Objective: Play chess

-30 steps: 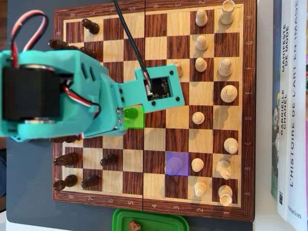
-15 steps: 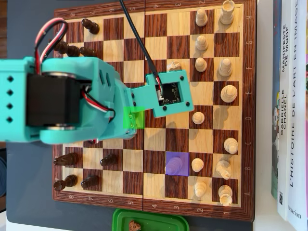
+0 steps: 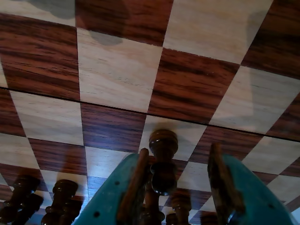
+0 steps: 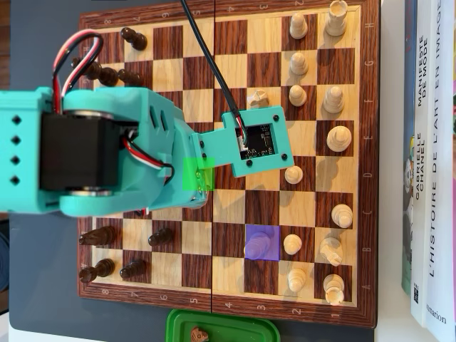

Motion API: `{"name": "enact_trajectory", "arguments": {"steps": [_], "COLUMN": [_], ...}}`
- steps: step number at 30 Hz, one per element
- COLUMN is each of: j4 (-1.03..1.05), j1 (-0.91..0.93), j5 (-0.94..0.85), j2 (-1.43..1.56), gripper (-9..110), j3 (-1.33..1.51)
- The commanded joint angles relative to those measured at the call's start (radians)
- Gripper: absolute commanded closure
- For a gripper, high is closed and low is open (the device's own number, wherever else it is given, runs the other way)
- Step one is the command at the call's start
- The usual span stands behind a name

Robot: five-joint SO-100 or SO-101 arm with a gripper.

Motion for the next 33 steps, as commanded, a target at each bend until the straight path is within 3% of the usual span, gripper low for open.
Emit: {"name": "enact_trajectory", "arguments": {"steps": [1,33], "j4": [0.003,0.021], "j1": [0.009,0.011], "j5": [-0.009,-0.009], "j2": [0.005,0.005], "gripper": [83,83], "j3": [-0.025,0.003]}}
